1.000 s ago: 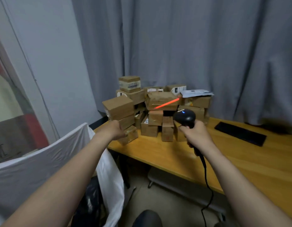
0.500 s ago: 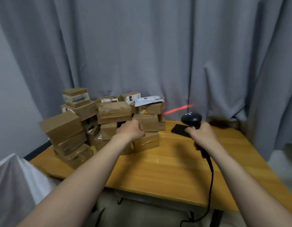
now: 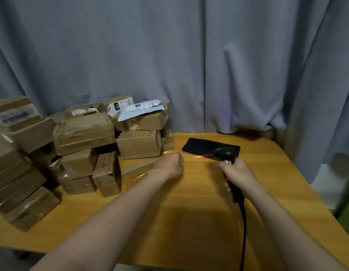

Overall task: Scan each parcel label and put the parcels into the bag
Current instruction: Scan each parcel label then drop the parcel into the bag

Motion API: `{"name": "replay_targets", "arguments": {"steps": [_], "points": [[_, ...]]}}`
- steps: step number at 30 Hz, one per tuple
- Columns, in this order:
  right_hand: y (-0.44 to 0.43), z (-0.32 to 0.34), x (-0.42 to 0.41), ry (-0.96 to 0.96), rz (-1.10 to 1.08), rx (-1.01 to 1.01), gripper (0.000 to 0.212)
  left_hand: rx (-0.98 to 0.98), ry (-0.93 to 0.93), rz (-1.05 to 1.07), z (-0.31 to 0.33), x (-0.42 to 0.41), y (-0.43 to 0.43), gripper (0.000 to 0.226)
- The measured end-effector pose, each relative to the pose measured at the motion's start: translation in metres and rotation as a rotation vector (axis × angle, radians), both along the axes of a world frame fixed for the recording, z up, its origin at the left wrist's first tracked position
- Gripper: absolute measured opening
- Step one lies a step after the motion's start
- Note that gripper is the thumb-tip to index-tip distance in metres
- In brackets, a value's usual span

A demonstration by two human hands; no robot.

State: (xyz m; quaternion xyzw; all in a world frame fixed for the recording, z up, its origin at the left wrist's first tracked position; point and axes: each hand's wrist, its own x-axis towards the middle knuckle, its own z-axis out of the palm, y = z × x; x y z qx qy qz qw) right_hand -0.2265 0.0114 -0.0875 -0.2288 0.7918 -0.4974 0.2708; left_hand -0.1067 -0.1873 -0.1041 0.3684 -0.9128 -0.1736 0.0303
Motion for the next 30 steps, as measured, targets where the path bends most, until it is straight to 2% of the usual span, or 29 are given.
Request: {"name": "replay_targets", "arguments": {"steps": [7, 12, 16, 20, 27, 30], "points": [[-0.016, -0.012, -0.029, -0.007, -0.047, 0.023, 0.022, -0.069, -0.081, -0.139, -0.034, -0.075, -0.017, 0.02], [-0.023, -0.018, -0.037, -0.037, -0.049, 0.041, 0.023, -0.114, -0.234, -0.161, -0.051, -0.104, -0.033, 0.049], [-0.026, -0.021, -0.038, -0.025, -0.038, 0.037, 0.023, -0.168, -0.26, -0.168, -0.059, -0.113, -0.04, 0.044], [-0.029, -0.021, -0.035, -0.014, -0.023, 0.018, 0.023, -0.315, -0.214, -0.174, -0.064, -0.106, -0.036, 0.038], [-0.031, -0.01, -0.011, 0.003, 0.049, -0.034, 0.021, -0.47, -0.241, -0.229, -0.056, -0.056, -0.018, 0.026], [-0.032, -0.005, 0.01, -0.024, 0.092, -0.024, 0.025, -0.446, -0.254, -0.267, -0.057, -0.018, -0.008, 0.025]]}}
